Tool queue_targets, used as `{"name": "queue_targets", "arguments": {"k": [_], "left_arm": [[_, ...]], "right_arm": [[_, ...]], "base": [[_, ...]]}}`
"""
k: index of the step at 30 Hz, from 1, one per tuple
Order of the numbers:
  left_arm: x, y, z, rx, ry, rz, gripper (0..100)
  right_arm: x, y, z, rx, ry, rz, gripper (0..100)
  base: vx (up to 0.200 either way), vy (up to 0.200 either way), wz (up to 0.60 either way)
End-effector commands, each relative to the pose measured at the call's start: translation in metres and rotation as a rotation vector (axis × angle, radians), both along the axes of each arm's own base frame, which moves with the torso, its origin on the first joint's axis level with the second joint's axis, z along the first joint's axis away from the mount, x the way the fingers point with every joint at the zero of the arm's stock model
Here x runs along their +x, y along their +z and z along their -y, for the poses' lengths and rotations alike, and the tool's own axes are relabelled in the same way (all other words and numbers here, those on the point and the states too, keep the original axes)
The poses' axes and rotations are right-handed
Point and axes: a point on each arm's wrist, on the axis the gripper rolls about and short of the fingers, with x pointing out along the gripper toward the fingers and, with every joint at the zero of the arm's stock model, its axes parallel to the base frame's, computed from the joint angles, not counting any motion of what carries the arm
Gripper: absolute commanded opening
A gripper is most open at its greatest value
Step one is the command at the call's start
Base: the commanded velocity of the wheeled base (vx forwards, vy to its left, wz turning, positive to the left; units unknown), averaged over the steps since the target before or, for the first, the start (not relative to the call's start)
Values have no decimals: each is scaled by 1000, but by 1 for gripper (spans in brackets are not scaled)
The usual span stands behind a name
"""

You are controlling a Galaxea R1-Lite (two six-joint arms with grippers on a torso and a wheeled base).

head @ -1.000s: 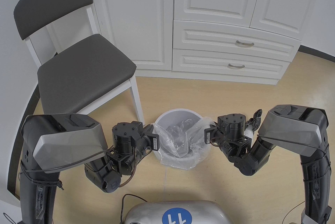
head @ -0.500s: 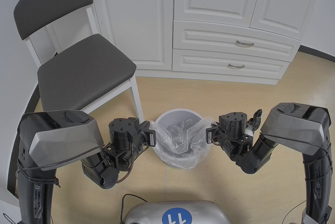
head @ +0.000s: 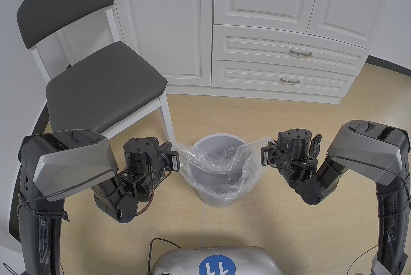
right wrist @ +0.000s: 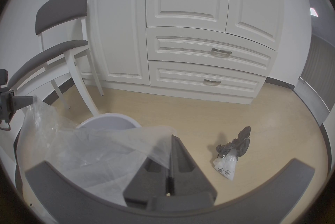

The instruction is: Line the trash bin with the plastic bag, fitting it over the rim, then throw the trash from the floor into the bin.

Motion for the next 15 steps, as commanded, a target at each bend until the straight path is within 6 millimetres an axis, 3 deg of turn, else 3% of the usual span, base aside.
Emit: {"name": "queue_targets", "arguments": {"k": [1,15], "left_arm": [[3,3,-4,-3,14,9,0],[-12,15,-14,41,-50,-1,0]], "right_arm": [[2,7,10,-13,-20,14,0],[-23,-2,35,-203,3,-36,0]], "base": [[0,0,0],[0,0,0]]}}
